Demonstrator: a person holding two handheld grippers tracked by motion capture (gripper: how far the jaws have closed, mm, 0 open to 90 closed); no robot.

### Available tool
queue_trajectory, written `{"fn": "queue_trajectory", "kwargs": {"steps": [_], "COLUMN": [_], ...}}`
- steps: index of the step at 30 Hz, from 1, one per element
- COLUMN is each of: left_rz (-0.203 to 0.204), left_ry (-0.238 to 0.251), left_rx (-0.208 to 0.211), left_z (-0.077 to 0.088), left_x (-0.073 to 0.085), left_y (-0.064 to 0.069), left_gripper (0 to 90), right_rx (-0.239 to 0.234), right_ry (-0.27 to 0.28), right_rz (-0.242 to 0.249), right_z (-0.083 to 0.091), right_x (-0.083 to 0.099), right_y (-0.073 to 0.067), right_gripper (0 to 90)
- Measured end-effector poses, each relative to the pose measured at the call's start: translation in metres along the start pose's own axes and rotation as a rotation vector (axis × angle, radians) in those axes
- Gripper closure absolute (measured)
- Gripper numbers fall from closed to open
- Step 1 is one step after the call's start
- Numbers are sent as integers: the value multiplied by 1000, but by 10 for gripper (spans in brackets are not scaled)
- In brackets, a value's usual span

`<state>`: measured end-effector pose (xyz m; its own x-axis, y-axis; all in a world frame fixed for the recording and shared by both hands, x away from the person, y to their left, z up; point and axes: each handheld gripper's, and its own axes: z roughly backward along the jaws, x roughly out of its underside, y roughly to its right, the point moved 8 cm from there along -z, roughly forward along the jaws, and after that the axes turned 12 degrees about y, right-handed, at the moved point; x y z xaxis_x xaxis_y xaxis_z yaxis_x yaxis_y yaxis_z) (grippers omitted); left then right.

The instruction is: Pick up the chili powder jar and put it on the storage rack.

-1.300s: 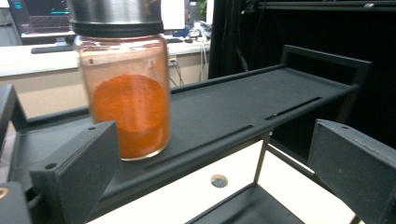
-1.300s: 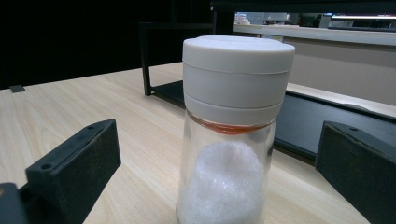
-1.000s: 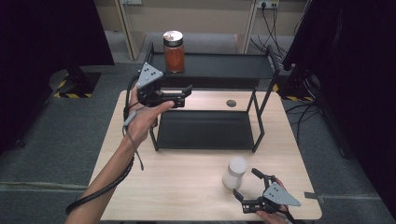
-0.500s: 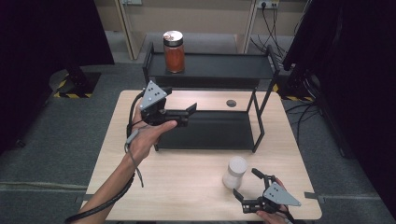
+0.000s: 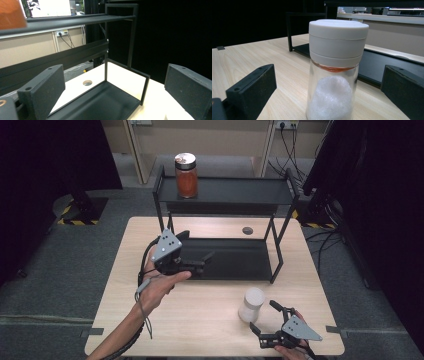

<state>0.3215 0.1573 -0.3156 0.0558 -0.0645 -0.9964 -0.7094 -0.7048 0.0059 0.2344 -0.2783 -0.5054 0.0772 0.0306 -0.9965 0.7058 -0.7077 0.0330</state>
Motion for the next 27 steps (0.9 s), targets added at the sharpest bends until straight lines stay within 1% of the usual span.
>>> {"fn": "queue_trajectory", "kwargs": {"steps": [8, 16, 21, 24, 27], "left_rz": [10, -11, -4, -9, -5], "left_ry": [-6, -9, -14, -10, -17], "left_rx": [11, 26, 38, 40, 43], "left_z": [11, 22, 27, 31, 34], "left_x": [19, 33, 44, 52, 60], "left_y": [4, 11, 15, 18, 20], "left_gripper": [25, 25, 25, 25, 25], "right_rx": [1, 2, 3, 3, 4], "right_ry": [3, 4, 5, 5, 4], "right_rz": [2, 1, 1, 0, 0], "right_z": [0, 0, 0, 0, 0], "right_x": [0, 0, 0, 0, 0], "right_y": [0, 0, 0, 0, 0], "right_gripper": [2, 2, 2, 2, 2]}}
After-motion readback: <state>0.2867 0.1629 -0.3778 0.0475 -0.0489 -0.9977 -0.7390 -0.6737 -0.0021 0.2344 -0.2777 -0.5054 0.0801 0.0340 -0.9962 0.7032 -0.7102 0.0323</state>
